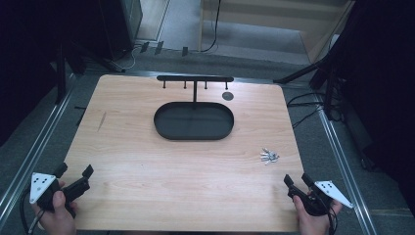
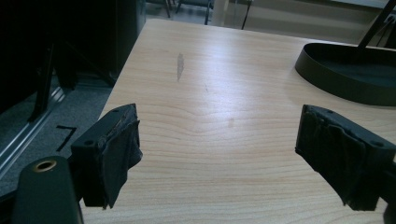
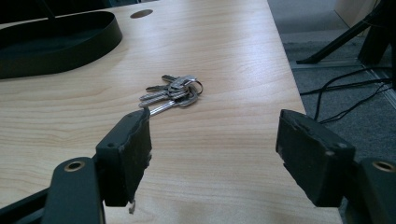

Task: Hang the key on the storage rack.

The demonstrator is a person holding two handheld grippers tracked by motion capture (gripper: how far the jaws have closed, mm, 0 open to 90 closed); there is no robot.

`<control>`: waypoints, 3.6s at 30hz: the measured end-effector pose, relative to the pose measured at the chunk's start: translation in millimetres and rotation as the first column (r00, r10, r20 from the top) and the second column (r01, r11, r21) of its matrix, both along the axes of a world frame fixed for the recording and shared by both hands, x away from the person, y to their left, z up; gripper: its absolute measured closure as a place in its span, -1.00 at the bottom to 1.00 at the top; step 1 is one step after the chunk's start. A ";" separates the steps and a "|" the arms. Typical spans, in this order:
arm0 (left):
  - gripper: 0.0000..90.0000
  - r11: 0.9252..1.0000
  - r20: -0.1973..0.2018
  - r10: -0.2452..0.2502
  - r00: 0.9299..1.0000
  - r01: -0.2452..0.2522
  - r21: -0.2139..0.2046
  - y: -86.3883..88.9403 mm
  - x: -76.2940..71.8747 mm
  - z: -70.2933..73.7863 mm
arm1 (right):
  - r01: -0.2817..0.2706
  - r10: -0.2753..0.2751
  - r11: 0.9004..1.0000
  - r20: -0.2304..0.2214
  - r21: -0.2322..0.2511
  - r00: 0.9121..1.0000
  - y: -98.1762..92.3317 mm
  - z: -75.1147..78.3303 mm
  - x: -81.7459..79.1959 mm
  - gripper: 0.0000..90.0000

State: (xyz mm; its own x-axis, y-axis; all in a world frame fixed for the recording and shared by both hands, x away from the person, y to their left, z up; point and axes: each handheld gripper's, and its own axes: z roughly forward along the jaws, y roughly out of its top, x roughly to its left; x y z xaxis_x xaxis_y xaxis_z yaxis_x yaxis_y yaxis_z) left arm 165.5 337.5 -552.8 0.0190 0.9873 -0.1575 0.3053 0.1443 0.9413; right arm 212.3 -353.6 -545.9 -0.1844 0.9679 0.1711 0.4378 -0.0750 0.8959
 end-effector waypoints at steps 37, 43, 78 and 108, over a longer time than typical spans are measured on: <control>-0.71 1.000 0.013 0.007 1.000 -0.007 -0.006 0.5 -1.6 -0.2 | -0.582 0.211 0.567 -0.580 -0.583 0.787 67.9 99.6 108.0 -0.45; -0.71 1.000 0.009 0.002 1.000 -0.002 0.001 0.0 -1.3 0.0 | -0.676 0.214 0.481 -0.673 -0.558 0.708 85.2 102.2 121.9 -0.45; -0.70 1.000 0.006 -0.008 1.000 0.008 -0.002 0.5 0.0 0.0 | -0.908 0.191 0.066 -0.888 -0.414 0.419 113.0 42.4 183.0 -0.29; -0.70 1.000 0.001 -0.007 1.000 0.007 -0.007 1.0 0.5 0.0 | -0.722 0.351 0.646 -0.743 -0.249 0.570 118.7 85.0 191.9 0.87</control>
